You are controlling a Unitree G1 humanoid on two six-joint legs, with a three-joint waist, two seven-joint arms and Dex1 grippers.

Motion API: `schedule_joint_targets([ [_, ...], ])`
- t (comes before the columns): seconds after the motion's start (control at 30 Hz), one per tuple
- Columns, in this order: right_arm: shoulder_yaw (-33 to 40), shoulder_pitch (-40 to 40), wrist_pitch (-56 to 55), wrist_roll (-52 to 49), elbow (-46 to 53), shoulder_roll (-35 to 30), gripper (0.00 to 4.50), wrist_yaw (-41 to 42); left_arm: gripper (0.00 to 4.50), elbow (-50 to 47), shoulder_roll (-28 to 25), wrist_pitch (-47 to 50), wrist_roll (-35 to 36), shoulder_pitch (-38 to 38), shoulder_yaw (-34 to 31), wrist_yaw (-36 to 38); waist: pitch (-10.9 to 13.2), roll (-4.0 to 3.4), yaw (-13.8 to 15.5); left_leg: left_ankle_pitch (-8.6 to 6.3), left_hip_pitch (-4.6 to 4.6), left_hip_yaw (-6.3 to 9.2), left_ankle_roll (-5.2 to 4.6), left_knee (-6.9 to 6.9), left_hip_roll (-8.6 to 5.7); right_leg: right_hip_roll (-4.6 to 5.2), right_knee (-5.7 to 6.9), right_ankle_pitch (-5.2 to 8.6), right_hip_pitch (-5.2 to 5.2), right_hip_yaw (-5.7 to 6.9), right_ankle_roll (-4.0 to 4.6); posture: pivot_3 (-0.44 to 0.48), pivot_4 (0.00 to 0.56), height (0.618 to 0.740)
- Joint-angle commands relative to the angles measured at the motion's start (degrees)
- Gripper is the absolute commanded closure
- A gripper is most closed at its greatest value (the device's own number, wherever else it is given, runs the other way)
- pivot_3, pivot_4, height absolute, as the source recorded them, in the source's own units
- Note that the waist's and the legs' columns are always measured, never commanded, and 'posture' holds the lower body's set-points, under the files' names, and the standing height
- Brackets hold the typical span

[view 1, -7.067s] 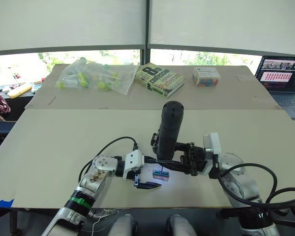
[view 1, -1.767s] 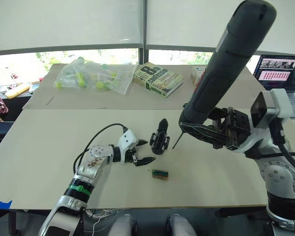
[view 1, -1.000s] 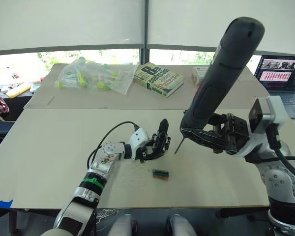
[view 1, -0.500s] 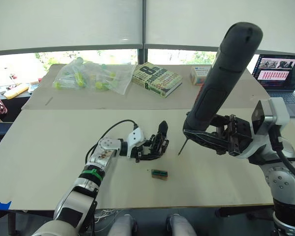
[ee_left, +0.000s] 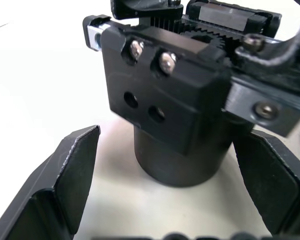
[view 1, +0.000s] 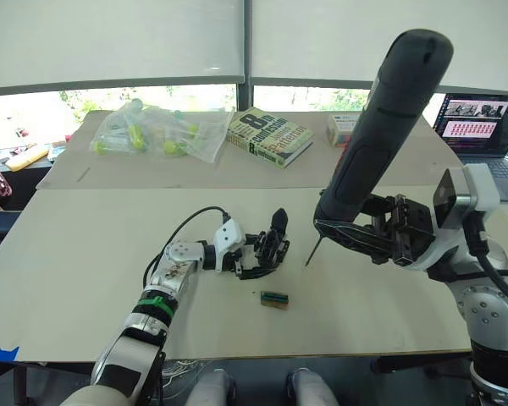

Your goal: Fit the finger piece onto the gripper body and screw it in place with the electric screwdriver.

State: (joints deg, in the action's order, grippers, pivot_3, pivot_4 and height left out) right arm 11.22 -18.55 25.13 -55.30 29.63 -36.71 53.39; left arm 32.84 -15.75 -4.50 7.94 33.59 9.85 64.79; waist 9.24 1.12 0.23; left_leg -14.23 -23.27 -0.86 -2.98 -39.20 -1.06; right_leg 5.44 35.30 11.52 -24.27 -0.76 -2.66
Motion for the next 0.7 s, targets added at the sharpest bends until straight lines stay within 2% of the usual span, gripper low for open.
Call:
schedule_joint_targets([
  [0.03,0.47,-1.48,-0.21,-1.77,1.83,0.36,2.60,-0.14,0.02,-9.15,-0.47,4.79,1.22,-3.60,0.00,-1.83,0.00,0.00,0.07,0.00,0.00,0.00,0.00,0.00,0.00,0.01,-0.01,0.00,0.00,0.00,0.00,0.000,0.150,0.740],
  [0.13,0.02,-1.84,-0.17,-1.53,1.43,0.80,2.60,0.05,0.02,-14.49,-0.07,7.93,0.56,-6.40,0.83,-4.63,0.00,0.00,0.20,0.00,-0.01,0.00,0.00,0.00,-0.01,0.03,-0.01,0.00,-0.01,-0.01,0.00,0.000,0.150,0.740],
  [0.27,-0.58,-2.41,-0.26,-1.25,1.09,1.35,2.60,0.12,0.02,-16.09,1.18,9.51,-0.78,-7.19,1.40,-8.73,0.00,0.00,0.53,0.00,0.00,0.01,0.00,-0.01,-0.03,0.05,-0.01,0.00,0.01,0.00,0.00,0.000,0.150,0.740],
  [0.43,-0.70,-2.80,-0.23,-1.04,0.97,1.65,2.60,0.17,0.02,-14.83,2.24,9.20,-1.42,-6.66,1.65,-11.45,0.00,0.00,0.53,0.00,-0.01,0.01,0.00,-0.02,-0.05,0.07,-0.05,-0.01,0.02,0.00,-0.02,0.000,0.150,0.740],
  [0.7,-0.56,-2.78,-0.25,-1.03,1.04,1.60,2.60,0.04,0.02,-10.84,3.76,8.61,-2.06,-4.51,3.28,-11.42,0.00,0.00,0.67,0.00,0.00,0.01,0.00,-0.02,-0.06,0.08,-0.05,-0.02,0.04,0.01,-0.02,0.000,0.150,0.740],
])
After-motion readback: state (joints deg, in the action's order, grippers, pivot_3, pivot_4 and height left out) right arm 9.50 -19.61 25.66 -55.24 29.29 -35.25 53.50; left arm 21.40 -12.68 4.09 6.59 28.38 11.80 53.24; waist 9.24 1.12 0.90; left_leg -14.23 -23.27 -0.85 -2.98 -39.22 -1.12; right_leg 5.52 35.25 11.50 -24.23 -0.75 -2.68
